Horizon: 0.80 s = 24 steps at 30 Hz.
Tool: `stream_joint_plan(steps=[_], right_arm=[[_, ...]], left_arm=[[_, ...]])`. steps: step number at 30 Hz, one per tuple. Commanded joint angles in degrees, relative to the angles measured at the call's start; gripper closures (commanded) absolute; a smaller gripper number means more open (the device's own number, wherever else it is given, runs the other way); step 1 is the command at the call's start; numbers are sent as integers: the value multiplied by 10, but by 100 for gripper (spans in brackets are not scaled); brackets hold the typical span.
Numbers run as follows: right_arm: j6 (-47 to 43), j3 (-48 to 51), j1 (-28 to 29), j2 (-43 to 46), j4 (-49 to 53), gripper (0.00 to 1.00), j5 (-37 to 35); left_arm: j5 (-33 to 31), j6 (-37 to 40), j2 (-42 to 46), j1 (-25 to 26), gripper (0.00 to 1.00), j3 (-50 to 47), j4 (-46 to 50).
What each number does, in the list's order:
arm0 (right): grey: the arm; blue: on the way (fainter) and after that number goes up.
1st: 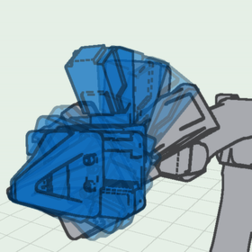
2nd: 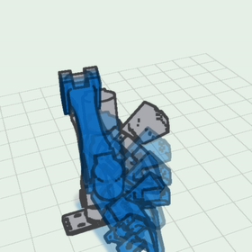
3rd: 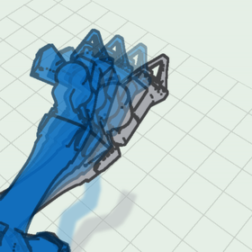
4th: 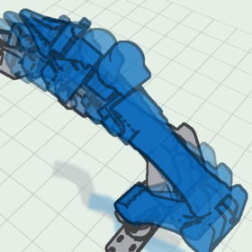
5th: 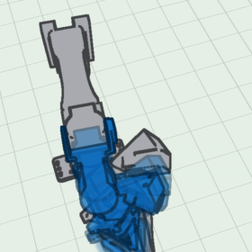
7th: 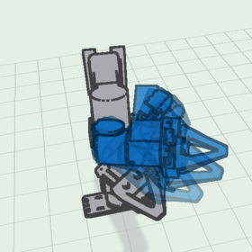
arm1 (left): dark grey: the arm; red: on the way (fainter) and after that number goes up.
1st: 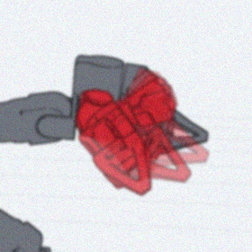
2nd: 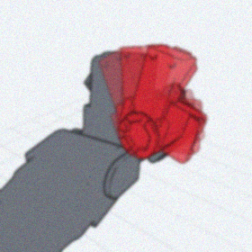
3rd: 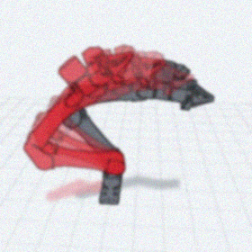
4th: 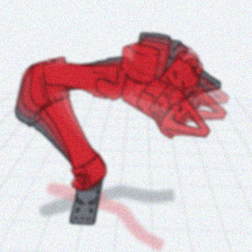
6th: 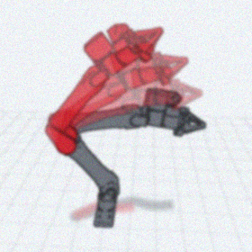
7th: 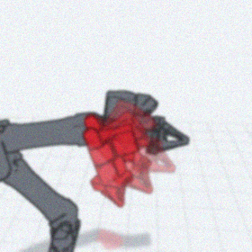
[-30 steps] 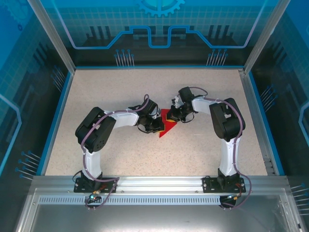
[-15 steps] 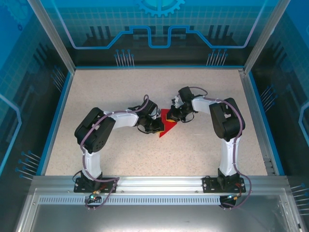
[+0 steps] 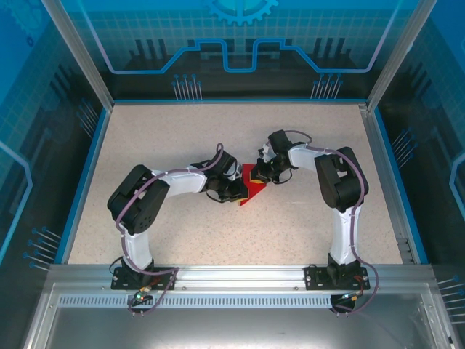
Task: Fold a paper plane with a square sheet of paper (pick it up from the middle)
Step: Fourth fold the wing at the center of the table.
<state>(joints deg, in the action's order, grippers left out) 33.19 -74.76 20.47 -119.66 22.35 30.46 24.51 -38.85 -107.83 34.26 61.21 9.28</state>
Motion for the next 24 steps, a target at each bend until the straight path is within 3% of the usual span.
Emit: stream_joint_plan(steps=[1, 24], right_arm=[[-3, 8, -8, -39, 56, 94, -61], [-2, 1, -8, -42, 66, 94, -65]], left_arm=[[4, 2, -9, 3, 89, -14, 25], [-10, -1, -20, 11, 91, -38, 43]])
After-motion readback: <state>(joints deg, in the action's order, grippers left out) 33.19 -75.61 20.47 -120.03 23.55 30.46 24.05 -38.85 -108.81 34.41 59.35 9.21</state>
